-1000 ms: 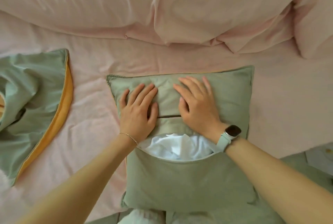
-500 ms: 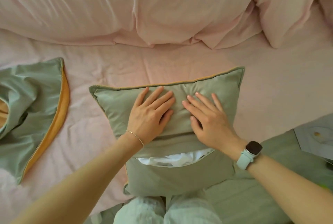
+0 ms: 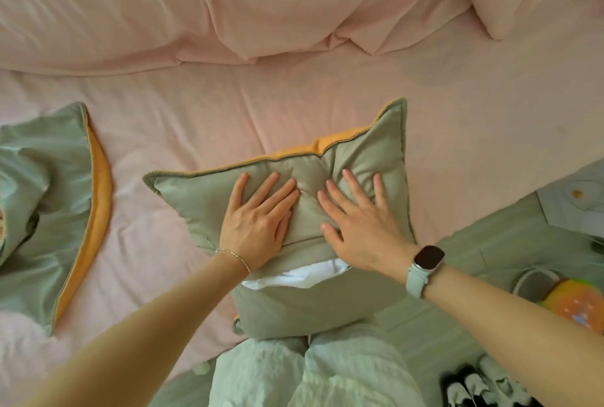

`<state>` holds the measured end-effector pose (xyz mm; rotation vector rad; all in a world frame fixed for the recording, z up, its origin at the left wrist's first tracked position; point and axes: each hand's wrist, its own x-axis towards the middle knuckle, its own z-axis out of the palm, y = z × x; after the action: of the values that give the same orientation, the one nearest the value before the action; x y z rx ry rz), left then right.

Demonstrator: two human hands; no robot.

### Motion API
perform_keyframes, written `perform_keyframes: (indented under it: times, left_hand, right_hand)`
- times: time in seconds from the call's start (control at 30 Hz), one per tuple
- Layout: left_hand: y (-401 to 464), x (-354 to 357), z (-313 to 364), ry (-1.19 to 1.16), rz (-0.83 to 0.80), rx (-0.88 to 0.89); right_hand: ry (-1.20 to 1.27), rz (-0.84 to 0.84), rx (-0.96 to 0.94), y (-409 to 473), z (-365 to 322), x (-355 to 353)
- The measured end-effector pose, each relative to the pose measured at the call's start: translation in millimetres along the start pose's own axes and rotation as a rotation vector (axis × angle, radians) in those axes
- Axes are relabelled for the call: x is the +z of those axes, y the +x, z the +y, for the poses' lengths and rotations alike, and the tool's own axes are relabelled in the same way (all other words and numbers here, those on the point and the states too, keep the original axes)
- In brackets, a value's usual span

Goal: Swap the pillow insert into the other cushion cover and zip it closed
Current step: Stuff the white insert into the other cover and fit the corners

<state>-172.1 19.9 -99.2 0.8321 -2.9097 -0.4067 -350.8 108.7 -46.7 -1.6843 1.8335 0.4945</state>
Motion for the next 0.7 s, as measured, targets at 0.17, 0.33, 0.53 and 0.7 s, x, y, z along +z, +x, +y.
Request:
perform_keyframes:
  times: [0.17, 0.33, 0.53, 0.7]
  left_hand:
    - [19.9, 29.7, -1.5, 0.029, -0.184, -0.123]
    - [54.8, 59.9, -27.8, 0.102, -0.277, -0.188]
    - [97.9, 74.5, -60.5, 0.044, -0.414, -0.292]
    - [117.9, 60.0, -71.2, -0.038, -0.467, -0.388]
  right_hand:
    - [0.005, -0.084, -0.014, 51.1, 3.0, 14.6]
    - [-0.013, -0.015, 0.057, 112.1, 4.1, 17.5]
    - [0.014, -0.016, 0.118, 169.6, 17.3, 6.0]
    - [0.138, -0.062, 0.126, 182.4, 23.7, -8.9]
